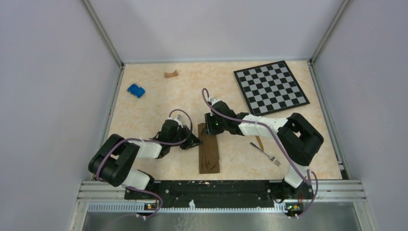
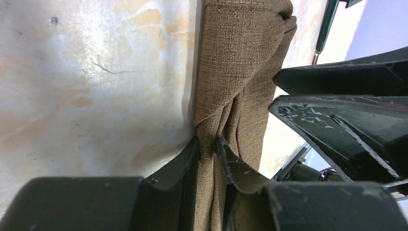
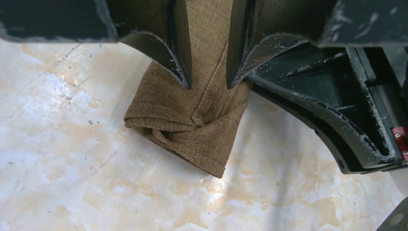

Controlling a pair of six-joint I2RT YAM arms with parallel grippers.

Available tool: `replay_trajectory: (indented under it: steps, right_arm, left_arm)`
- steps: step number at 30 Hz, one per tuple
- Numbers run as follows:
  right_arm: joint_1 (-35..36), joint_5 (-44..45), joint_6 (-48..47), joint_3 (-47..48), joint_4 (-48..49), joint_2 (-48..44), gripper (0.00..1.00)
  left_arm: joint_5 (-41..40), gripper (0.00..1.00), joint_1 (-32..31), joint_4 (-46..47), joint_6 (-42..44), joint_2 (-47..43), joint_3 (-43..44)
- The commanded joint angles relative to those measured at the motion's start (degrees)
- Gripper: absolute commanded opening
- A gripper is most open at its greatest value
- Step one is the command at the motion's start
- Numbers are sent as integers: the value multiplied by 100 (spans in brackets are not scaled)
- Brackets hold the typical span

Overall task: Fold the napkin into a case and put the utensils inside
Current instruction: Fold the top corner of the smaller rectangle-folded napkin at the center of the board.

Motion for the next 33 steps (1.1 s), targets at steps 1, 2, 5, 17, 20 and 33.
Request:
replay_trajectory:
  steps: [1,2,5,17,20,33]
  right_arm:
    - [132,-7,71,146,254,267,32]
    - [161,49,77,178,245,332,31]
    - [195,144,127,189,316,480,28]
    - [447,781,102,455,132,889,32]
    - [564,1272,34,570,-5,1048,25]
    - [478,752,-397,540,355,841,0]
  left_arm:
    - [-161,23,-19,68,-34,-123,-124]
    - [-161,22,-33,99,-48,-118,-137]
    - [-165,18,-39,205,-79,-3,-158]
    - [-257,12,-102,359,-88,220,-84]
    - [-292,11,-118,376,-98,255,-70]
    - [-476,42,628,-434,158,-898,-338]
